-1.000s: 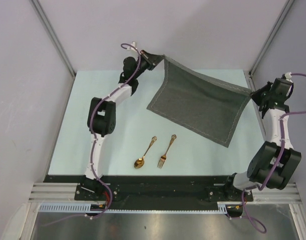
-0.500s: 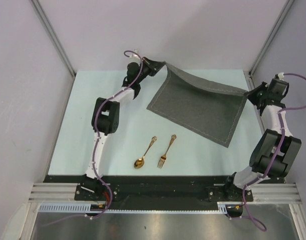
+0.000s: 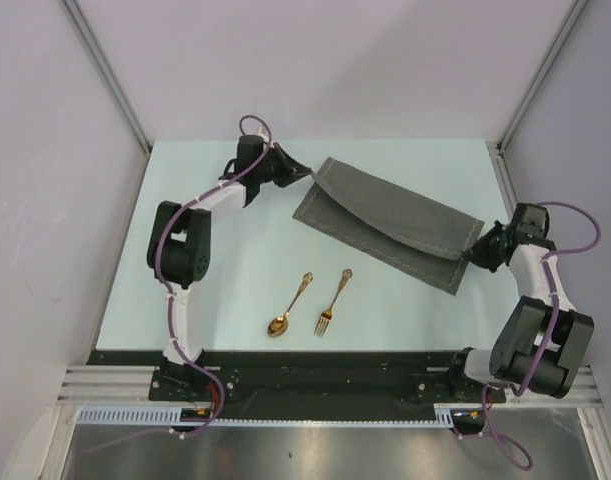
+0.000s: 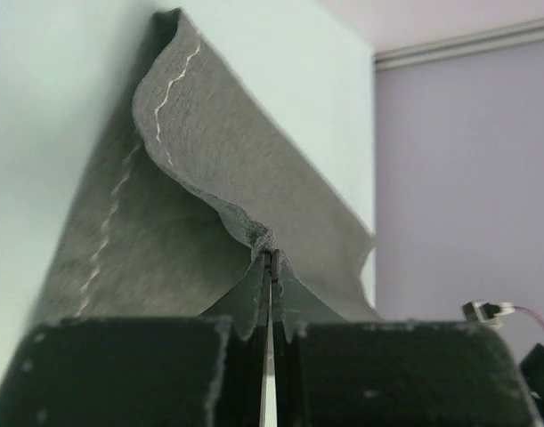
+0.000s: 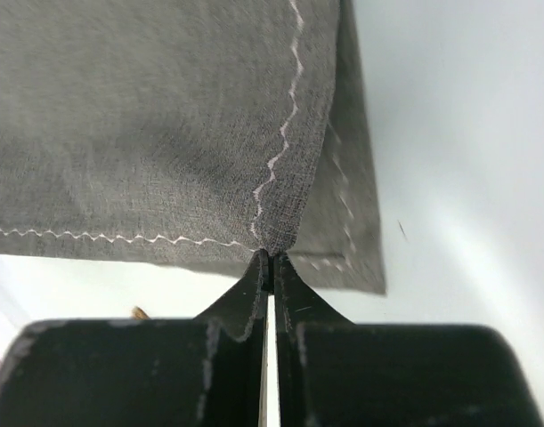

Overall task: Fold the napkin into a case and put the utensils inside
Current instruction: Fold and flatten the napkin at the center of the board.

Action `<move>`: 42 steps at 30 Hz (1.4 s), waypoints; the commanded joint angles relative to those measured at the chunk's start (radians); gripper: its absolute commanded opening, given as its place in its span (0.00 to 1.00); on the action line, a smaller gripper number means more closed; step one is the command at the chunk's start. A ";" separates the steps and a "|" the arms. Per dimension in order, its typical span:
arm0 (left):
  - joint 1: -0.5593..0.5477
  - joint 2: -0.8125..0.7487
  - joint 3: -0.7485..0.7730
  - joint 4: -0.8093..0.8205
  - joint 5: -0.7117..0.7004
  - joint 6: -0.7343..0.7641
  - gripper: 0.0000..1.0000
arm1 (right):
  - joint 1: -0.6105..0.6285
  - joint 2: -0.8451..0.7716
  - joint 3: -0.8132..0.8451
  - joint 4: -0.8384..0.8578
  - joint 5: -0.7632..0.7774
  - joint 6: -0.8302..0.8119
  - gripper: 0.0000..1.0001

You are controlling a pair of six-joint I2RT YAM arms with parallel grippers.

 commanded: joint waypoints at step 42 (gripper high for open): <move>-0.003 -0.010 -0.023 -0.401 -0.090 0.252 0.00 | 0.054 0.053 -0.109 -0.139 0.203 0.010 0.02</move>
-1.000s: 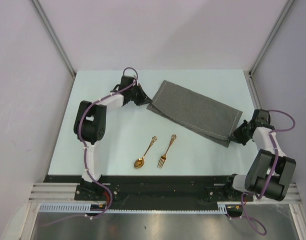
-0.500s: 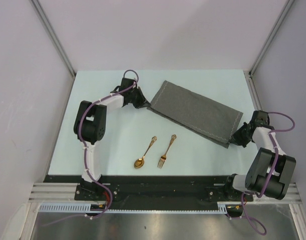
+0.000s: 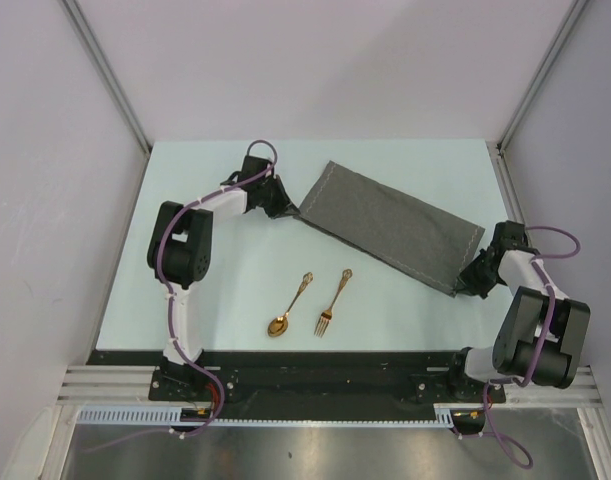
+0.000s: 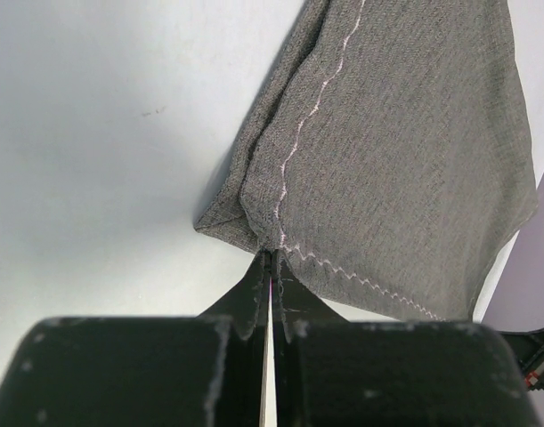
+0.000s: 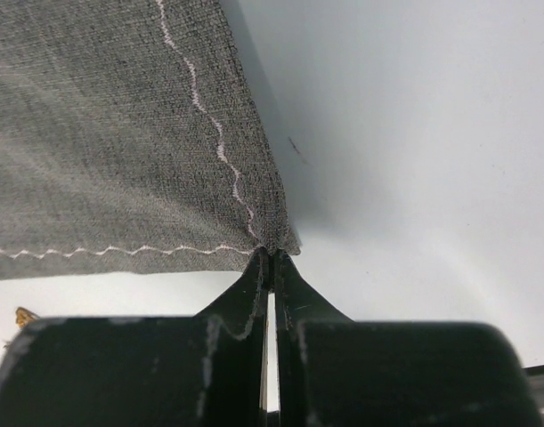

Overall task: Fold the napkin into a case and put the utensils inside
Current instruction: Fold and flatten the napkin at the center of the board.

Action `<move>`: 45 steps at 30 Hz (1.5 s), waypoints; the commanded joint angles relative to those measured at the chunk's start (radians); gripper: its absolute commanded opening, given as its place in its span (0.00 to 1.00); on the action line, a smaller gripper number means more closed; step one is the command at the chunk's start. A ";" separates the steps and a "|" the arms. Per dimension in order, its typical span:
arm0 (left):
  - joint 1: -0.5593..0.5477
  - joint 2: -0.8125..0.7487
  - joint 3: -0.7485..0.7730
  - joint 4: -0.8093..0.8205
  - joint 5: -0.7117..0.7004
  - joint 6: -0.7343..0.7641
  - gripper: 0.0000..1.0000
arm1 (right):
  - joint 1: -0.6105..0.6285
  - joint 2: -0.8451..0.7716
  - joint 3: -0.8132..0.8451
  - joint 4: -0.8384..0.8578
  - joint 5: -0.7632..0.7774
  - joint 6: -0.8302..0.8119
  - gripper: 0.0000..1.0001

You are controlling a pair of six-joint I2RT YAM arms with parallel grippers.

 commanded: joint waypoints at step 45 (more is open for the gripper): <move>0.012 -0.036 0.026 0.145 0.041 0.006 0.00 | 0.001 0.092 0.044 0.024 0.041 -0.017 0.06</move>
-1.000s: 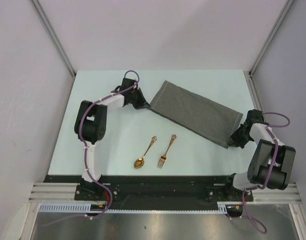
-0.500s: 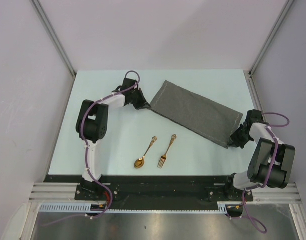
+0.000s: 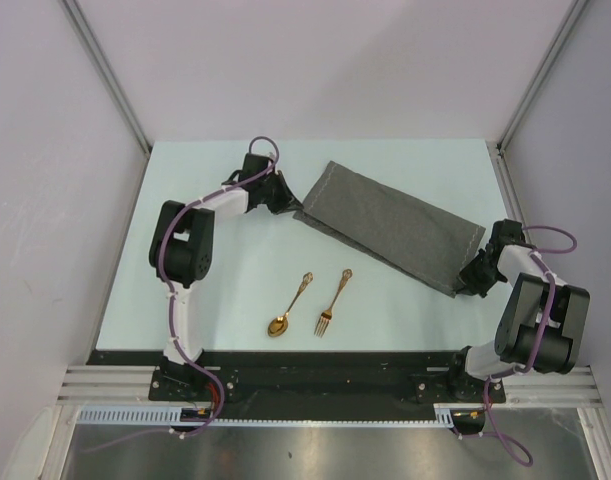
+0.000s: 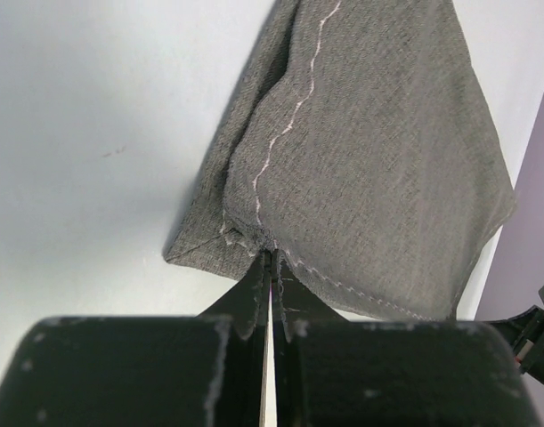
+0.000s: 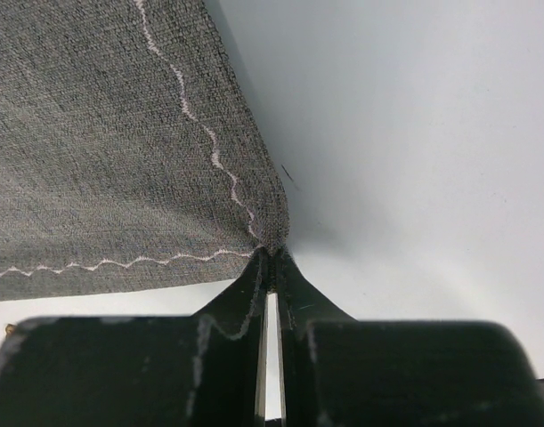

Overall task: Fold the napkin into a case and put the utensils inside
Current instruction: Fold and flatten the napkin at the center of the board.

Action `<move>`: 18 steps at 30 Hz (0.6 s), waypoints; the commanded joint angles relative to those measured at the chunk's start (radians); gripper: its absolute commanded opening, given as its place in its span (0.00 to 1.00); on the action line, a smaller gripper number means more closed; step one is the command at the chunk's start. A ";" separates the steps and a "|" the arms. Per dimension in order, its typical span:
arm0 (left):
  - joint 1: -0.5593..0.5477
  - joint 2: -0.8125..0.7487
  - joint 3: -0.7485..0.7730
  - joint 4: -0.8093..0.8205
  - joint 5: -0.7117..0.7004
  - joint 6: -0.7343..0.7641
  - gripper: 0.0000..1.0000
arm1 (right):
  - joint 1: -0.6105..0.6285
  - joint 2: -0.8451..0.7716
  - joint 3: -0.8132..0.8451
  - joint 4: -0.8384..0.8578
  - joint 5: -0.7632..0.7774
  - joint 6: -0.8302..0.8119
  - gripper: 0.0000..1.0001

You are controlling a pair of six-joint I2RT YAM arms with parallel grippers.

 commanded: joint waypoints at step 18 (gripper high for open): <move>0.044 0.026 0.046 -0.055 -0.026 0.035 0.00 | -0.004 0.020 0.020 0.016 -0.010 -0.021 0.10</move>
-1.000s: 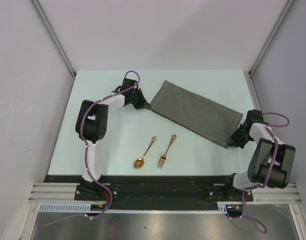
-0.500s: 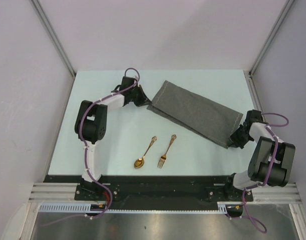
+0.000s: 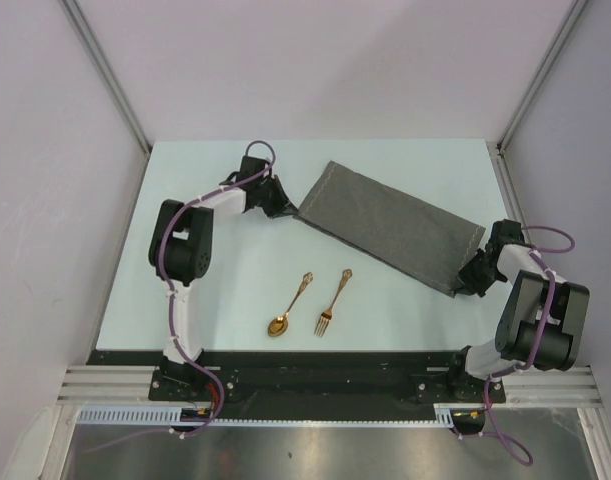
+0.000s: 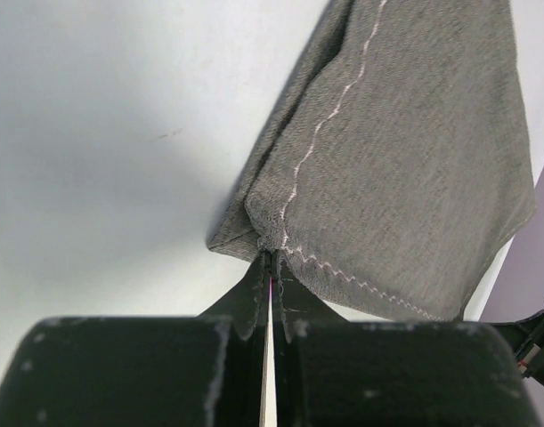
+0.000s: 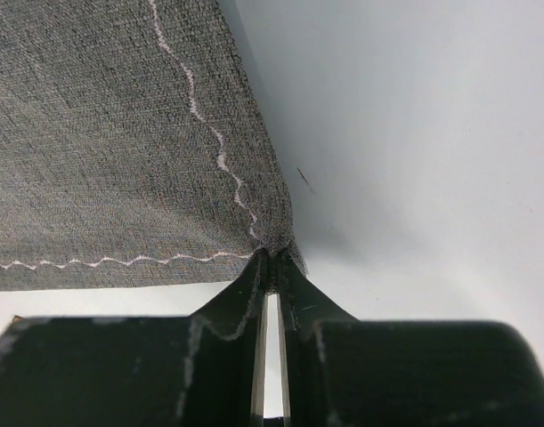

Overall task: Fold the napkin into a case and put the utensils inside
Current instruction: Fold and flatten the napkin at the center of the board, then pick up the rectangle-folded napkin from the center of the board.

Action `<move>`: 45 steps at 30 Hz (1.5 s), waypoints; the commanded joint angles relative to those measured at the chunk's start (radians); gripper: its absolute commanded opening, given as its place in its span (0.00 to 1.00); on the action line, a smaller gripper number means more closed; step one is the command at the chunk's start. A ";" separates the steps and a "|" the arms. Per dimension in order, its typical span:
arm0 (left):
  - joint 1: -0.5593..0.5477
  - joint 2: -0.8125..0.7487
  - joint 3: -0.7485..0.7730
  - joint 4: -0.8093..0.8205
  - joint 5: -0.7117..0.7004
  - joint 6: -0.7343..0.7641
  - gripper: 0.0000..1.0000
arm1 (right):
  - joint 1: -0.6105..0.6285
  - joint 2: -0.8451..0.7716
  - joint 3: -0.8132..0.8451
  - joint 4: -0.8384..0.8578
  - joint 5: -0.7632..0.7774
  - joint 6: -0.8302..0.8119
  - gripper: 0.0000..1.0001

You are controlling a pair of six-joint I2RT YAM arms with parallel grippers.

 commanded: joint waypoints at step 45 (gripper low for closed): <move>-0.037 0.001 0.259 -0.186 -0.099 0.186 0.44 | 0.004 -0.129 0.024 0.053 -0.086 -0.050 0.31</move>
